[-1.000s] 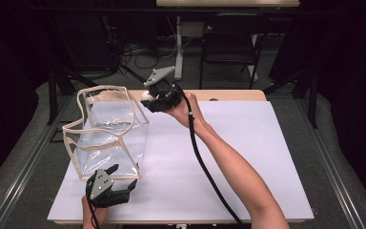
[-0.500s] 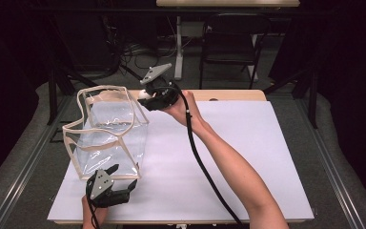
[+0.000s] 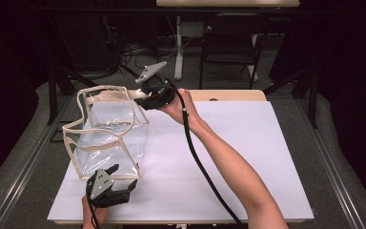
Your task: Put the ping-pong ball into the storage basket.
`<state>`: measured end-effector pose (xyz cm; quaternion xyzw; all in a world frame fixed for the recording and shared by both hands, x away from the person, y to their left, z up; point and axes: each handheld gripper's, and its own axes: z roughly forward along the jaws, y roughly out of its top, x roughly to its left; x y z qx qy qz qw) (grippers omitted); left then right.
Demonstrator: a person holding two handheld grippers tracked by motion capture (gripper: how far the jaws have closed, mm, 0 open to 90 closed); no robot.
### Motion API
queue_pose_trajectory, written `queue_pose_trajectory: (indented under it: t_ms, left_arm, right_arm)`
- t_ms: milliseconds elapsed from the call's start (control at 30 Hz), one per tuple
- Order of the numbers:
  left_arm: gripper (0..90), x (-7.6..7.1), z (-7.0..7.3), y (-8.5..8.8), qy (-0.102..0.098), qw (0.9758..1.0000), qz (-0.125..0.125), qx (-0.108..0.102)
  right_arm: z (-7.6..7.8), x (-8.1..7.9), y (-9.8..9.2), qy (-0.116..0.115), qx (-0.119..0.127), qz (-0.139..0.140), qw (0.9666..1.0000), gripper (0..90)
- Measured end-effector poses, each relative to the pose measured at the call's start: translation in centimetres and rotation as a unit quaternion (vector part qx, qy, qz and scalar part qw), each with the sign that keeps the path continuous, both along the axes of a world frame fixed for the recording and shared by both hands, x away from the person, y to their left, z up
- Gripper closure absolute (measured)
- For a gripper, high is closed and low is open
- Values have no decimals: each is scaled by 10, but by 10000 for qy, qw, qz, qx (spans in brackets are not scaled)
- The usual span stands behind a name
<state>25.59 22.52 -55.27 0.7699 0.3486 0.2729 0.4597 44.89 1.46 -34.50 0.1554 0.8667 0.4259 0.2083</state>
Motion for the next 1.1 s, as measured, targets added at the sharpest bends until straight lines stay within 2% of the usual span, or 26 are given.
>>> queue_pose_trajectory:
  t_ms: [1100]
  left_arm:
    - [159, 0, 0, 0, 7, 10000, -2, 5]
  right_arm:
    - [5, -6, 20, 0, -144, 179, 9997, 511]
